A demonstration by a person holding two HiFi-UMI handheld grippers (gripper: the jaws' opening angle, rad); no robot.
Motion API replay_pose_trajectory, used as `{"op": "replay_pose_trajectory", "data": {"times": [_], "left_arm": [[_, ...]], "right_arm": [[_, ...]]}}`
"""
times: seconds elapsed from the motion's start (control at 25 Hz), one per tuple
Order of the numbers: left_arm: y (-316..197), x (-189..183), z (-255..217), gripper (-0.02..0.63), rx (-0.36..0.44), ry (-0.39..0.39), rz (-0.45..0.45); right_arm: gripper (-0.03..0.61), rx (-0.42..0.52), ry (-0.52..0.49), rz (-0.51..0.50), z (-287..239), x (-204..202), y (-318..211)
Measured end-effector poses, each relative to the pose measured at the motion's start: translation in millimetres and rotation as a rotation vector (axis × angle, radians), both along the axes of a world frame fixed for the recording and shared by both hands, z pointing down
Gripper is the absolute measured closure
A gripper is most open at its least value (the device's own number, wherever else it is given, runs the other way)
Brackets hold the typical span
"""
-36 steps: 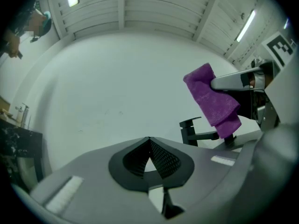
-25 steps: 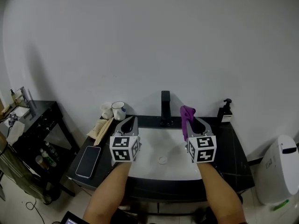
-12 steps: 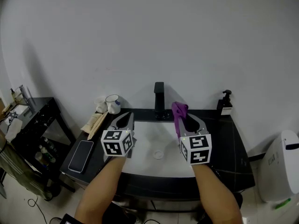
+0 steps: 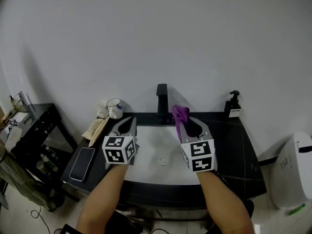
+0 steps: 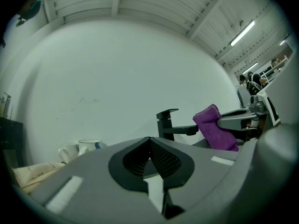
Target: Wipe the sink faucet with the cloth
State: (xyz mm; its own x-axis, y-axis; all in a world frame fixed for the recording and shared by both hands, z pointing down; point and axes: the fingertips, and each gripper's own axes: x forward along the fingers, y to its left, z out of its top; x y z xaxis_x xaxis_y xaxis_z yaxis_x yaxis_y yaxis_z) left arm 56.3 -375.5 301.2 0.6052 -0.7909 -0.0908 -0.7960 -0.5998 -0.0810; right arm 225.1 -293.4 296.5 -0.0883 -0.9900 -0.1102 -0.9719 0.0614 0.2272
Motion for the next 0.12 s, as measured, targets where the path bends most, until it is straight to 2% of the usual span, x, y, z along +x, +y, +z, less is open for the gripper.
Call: {"op": "replay_pose_trajectory", "data": {"times": [0.12], "left_arm": [[-0.4, 0.8, -0.6, 0.596, 0.001, 0.001, 0.003]], "right_arm": [[0.503, 0.002, 0.011, 0.006, 0.3, 0.4, -0.4]]}}
